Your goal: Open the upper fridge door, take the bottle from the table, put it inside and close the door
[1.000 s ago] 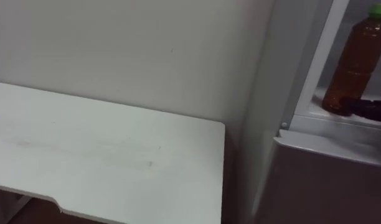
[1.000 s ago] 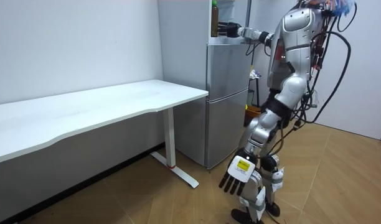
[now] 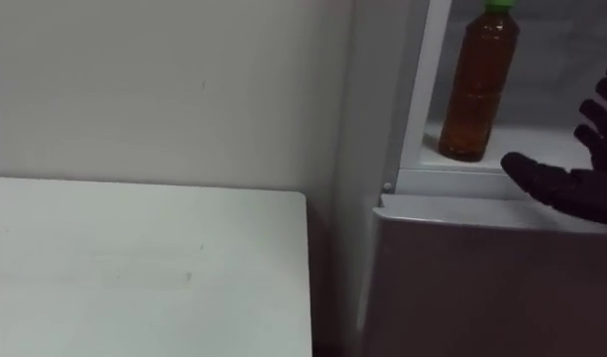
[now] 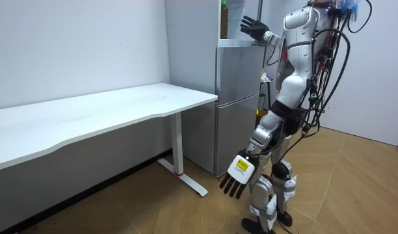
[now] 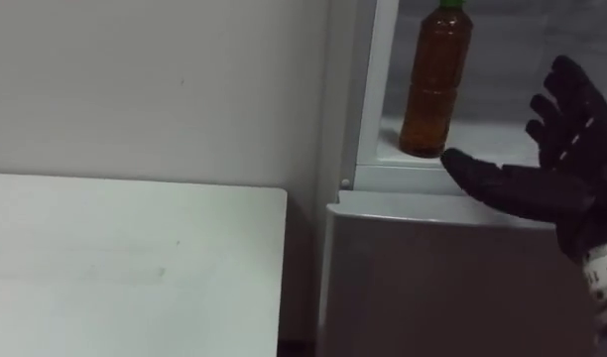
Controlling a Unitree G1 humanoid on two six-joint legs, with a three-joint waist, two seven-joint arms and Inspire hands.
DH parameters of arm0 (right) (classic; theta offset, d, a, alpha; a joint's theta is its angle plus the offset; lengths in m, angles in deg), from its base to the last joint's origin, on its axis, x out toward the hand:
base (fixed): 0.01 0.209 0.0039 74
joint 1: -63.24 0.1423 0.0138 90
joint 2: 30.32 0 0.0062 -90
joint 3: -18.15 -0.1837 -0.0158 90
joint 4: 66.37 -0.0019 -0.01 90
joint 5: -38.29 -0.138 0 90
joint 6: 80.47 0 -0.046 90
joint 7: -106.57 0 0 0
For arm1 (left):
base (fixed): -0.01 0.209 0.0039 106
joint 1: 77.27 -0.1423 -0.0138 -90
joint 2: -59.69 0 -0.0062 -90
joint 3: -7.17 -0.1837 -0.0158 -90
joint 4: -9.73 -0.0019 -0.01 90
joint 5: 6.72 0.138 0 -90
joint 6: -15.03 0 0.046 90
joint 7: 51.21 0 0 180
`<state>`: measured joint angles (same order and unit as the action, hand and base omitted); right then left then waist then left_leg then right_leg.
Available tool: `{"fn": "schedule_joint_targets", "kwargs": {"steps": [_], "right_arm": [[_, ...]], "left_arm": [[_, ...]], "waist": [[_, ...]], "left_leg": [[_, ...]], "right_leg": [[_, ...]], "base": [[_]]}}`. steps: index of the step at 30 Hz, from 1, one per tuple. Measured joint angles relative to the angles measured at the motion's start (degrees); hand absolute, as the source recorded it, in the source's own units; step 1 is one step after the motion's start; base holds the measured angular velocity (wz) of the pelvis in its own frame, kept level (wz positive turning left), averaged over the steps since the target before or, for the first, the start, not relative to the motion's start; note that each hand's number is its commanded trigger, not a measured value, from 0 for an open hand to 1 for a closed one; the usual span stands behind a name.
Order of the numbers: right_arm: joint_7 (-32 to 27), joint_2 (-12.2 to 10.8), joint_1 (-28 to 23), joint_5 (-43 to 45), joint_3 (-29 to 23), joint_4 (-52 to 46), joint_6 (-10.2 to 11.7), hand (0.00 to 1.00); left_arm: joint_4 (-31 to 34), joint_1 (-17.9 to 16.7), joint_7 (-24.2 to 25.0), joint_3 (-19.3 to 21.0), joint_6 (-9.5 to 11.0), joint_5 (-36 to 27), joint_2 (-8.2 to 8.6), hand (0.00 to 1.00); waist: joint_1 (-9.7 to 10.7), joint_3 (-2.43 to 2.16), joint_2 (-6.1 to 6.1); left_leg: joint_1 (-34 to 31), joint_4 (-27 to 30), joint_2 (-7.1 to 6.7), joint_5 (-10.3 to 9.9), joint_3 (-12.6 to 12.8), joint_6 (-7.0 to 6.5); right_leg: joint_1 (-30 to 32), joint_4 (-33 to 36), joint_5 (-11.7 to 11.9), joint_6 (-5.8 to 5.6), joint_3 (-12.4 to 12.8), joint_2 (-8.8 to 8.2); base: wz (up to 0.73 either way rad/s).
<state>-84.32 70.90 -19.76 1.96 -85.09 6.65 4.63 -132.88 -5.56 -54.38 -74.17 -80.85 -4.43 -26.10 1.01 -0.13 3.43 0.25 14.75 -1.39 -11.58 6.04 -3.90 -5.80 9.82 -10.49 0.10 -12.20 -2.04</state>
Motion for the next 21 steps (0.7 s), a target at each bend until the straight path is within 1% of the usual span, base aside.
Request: {"fn": "schedule_joint_targets", "kwargs": {"steps": [1, 2, 3, 5, 6, 7, 8, 9, 10, 11, 13, 14, 15, 17, 18, 19, 21], "right_arm": [[0.37, -1.39, -1.48, -0.86, 0.00, -1.22, 0.51, 0.00], [0.68, -2.42, -2.62, -2.26, 0.00, -2.51, 0.76, 0.00], [0.84, -2.93, -3.08, -2.90, 0.01, -3.23, 1.01, 0.00], [1.65, -5.34, -4.07, -6.46, 0.00, -5.97, 2.56, 0.00], [1.73, -5.80, -4.19, -7.28, 0.00, -6.43, 3.07, 0.00], [1.84, -6.60, -4.44, -8.58, 0.00, -6.71, 4.22, 0.00], [1.81, -6.84, -4.67, -8.72, -0.01, -6.71, 4.78, 0.00], [1.67, -7.61, -5.50, -8.28, -0.09, -6.79, 5.89, 0.00], [1.42, -9.17, -6.73, -6.86, -0.18, -7.13, 7.02, 0.00], [1.24, -9.99, -7.45, -5.62, -0.16, -7.34, 7.59, 0.00], [0.36, -12.28, -10.56, -2.52, 0.15, -7.42, 9.28, 0.00], [-0.18, -12.56, -11.11, -2.02, 0.35, -7.32, 9.42, 0.00], [-1.27, -12.91, -12.06, -0.86, 1.22, -6.44, 10.22, 0.00], [-2.91, -13.53, -13.41, -0.31, 2.61, -4.55, 10.83, 0.00], [-3.82, -14.05, -14.45, -0.10, 3.12, -3.24, 11.20, 0.00], [-5.24, -14.15, -16.06, 0.46, 3.35, -2.78, 11.15, 0.00], [-7.15, -14.27, -17.89, 0.73, 3.37, -2.49, 11.16, 0.00]], "left_arm": [[-0.55, 0.28, 0.00, -0.01, 0.17, -0.01, 0.39, 0.00], [-1.05, 0.12, -0.04, 0.02, 0.66, 0.01, 0.89, 0.00], [-1.31, 0.14, -0.13, 0.00, 1.03, -0.01, 1.18, 0.00], [-1.57, -0.18, -0.56, -0.99, 1.87, -0.20, 2.25, 0.00], [-1.92, -0.16, -0.64, -1.25, 2.34, -0.30, 2.33, 0.00], [-2.56, -0.14, -1.11, -1.79, 3.08, -0.33, 2.31, 0.00], [-2.87, -0.13, -1.36, -1.88, 3.40, -0.33, 2.32, 0.00], [-3.06, -0.18, -1.82, -1.89, 3.68, 0.00, 2.42, 0.00], [-3.15, -0.18, -2.45, -1.92, 3.90, 0.54, 2.64, 0.00], [-3.32, -0.08, -2.64, -1.99, 3.94, 0.65, 2.79, 0.00], [-4.66, 0.41, -2.85, -2.16, 4.59, 0.68, 3.72, 0.00], [-4.69, 0.56, -2.86, -2.19, 4.69, 0.59, 4.00, 0.00], [-4.98, 0.51, -2.92, -2.81, 4.92, 0.41, 4.34, 0.00], [-5.73, 0.83, -3.07, -4.48, 5.17, 0.10, 4.27, 0.00], [-5.89, 1.19, -3.13, -4.64, 5.40, -0.09, 4.35, 0.00], [-5.82, 1.59, -3.57, -4.64, 6.10, -0.37, 4.46, 0.00], [-5.83, 2.05, -4.15, -4.60, 6.56, -0.52, 4.48, 0.00]], "waist": [[-0.01, -0.01, -0.33], [-0.09, -0.11, -0.83], [-0.04, -0.22, -1.01], [0.41, -0.35, -2.30], [0.45, -0.30, -2.55], [0.64, -0.32, -2.89], [0.70, -0.31, -3.00], [0.74, -0.30, -3.15], [0.76, -0.26, -3.25], [0.73, -0.20, -3.40], [0.50, -0.27, -3.95], [0.37, -0.29, -4.13], [0.16, -0.10, -4.29], [0.33, -0.04, -4.54], [0.36, -0.05, -4.69], [0.18, -0.05, -4.74], [0.45, -0.05, -4.82]], "left_leg": [[0.01, -0.01, -0.01, -0.11, 0.09, -0.06], [0.03, -0.06, -0.01, -0.22, 0.26, -0.10], [0.06, -0.09, 0.00, -0.28, 0.39, -0.13], [0.23, -0.24, 0.14, -0.47, 1.02, -0.20], [0.30, -0.31, 0.19, -0.48, 1.17, -0.20], [0.36, -0.38, 0.29, -0.50, 1.33, -0.15], [0.40, -0.38, 0.35, -0.52, 1.36, -0.12], [0.44, -0.29, 0.52, -0.60, 1.45, 0.01], [0.42, -0.18, 0.68, -0.67, 1.49, 0.13], [0.38, -0.08, 0.73, -0.71, 1.49, 0.21], [0.50, -0.04, 0.90, -0.79, 1.95, 0.32], [0.51, -0.06, 0.95, -0.81, 2.21, 0.34], [0.53, -0.08, 1.02, -0.83, 2.64, 0.34], [0.47, -0.02, 1.03, -0.84, 2.80, 0.32], [0.36, 0.04, 1.03, -0.89, 2.82, 0.30], [0.14, 0.12, 0.96, -0.93, 2.87, 0.28], [-0.28, 0.09, 0.91, -0.88, 2.87, 0.24]], "right_leg": [[0.07, 0.10, 0.03, -0.05, 0.24, 0.05], [0.14, 0.29, 0.08, -0.11, 0.47, 0.06], [0.21, 0.35, 0.09, -0.12, 0.67, 0.07], [0.59, 0.97, 0.10, -0.14, 1.06, 0.10], [0.59, 0.98, 0.10, -0.14, 1.09, 0.09], [0.59, 1.02, 0.10, -0.14, 1.07, 0.11], [0.56, 1.03, 0.11, -0.13, 1.05, 0.09], [0.53, 1.03, 0.13, -0.10, 1.05, 0.01], [0.47, 0.98, 0.15, -0.07, 1.08, 0.09], [0.43, 0.96, 0.15, -0.07, 1.07, 0.14], [0.58, 1.05, 0.15, -0.06, 1.25, 0.18], [0.70, 1.06, 0.17, -0.02, 1.33, 0.19], [0.78, 1.06, 0.26, 0.12, 1.36, 0.20], [0.77, 1.02, 0.29, 0.16, 1.44, 0.18], [0.96, 0.93, 0.27, 0.18, 2.14, 0.25], [1.63, 1.06, 0.01, 0.14, 2.66, 0.23], [2.09, 1.04, -0.02, 0.12, 2.73, 0.23]], "base": [[-0.09], [-0.11], [-0.13], [-0.14], [-0.11], [-0.06], [-0.04], [0.00], [0.00], [0.00], [-0.10], [-0.22], [-0.19], [-0.10], [-0.06], [-0.04], [0.00]]}}
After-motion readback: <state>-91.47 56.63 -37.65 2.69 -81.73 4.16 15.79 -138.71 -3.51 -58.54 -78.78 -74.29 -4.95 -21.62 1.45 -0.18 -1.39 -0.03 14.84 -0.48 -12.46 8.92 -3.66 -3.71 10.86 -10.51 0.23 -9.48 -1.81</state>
